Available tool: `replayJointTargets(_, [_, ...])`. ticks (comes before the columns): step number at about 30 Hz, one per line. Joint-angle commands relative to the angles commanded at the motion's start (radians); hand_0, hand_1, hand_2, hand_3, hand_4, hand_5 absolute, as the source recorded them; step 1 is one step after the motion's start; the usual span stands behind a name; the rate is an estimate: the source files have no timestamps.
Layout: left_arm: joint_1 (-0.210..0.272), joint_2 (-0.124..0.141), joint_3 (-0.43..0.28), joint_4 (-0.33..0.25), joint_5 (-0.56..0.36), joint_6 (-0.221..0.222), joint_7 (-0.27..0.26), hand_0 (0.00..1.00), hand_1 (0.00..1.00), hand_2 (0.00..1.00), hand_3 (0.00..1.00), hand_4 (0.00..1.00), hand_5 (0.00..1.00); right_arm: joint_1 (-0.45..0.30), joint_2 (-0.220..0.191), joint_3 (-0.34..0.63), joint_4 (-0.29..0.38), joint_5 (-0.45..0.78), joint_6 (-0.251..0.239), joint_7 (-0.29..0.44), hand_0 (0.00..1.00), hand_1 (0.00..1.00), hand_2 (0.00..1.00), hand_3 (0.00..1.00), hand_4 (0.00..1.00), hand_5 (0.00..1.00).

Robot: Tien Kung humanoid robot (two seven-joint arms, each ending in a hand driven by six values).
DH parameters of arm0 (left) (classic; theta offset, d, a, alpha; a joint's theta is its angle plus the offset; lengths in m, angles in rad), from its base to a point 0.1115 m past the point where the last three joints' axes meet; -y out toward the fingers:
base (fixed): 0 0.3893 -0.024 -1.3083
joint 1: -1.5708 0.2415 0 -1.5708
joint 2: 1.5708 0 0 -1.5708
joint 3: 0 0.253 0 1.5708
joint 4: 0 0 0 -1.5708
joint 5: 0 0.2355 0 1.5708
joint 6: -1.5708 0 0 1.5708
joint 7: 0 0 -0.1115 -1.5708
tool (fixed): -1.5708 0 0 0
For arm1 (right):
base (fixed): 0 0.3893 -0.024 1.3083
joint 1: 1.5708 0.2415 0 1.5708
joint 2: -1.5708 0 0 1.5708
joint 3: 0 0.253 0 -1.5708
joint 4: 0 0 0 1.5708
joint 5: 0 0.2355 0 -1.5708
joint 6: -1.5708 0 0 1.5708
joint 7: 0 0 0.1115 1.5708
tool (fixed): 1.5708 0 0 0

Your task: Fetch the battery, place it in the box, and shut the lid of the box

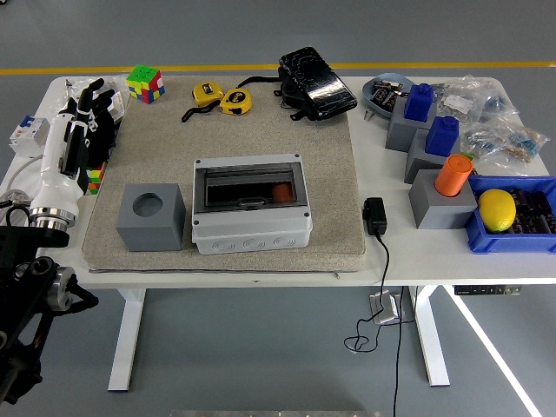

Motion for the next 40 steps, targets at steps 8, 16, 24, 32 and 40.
replayJointTargets(8, [0.001,0.001,0.002,0.001,0.002,0.002,0.003,0.882,0.88,0.834,0.862,0.998,0.998,0.012,0.008,0.021,0.0,-0.022,-0.004,-0.004,0.838,0.809,0.788,0.814,0.998,0.998])
replayJointTargets(16, [0.007,0.001,0.006,-0.001,0.006,0.003,0.005,0.881,0.879,0.831,0.86,0.998,0.998,0.017,0.015,0.036,0.0,-0.032,-0.006,-0.007,0.837,0.807,0.788,0.814,0.998,0.998])
replayJointTargets(24, [0.005,0.003,0.004,0.0,0.019,0.003,0.007,0.874,0.878,0.83,0.852,0.998,0.998,0.02,0.018,0.043,0.0,-0.035,-0.006,-0.006,0.836,0.808,0.788,0.814,0.998,0.998])
replayJointTargets(32, [0.005,0.003,0.0,0.0,0.02,0.0,0.007,0.869,0.872,0.824,0.834,0.998,0.998,0.029,0.021,0.069,0.0,-0.048,-0.008,-0.007,0.835,0.807,0.786,0.813,0.998,0.998])
replayJointTargets(40, [0.002,0.002,0.001,0.0,0.02,0.001,0.008,0.864,0.872,0.823,0.832,0.998,0.998,0.037,0.026,0.102,0.0,-0.089,-0.009,-0.019,0.836,0.807,0.786,0.813,0.998,0.998])
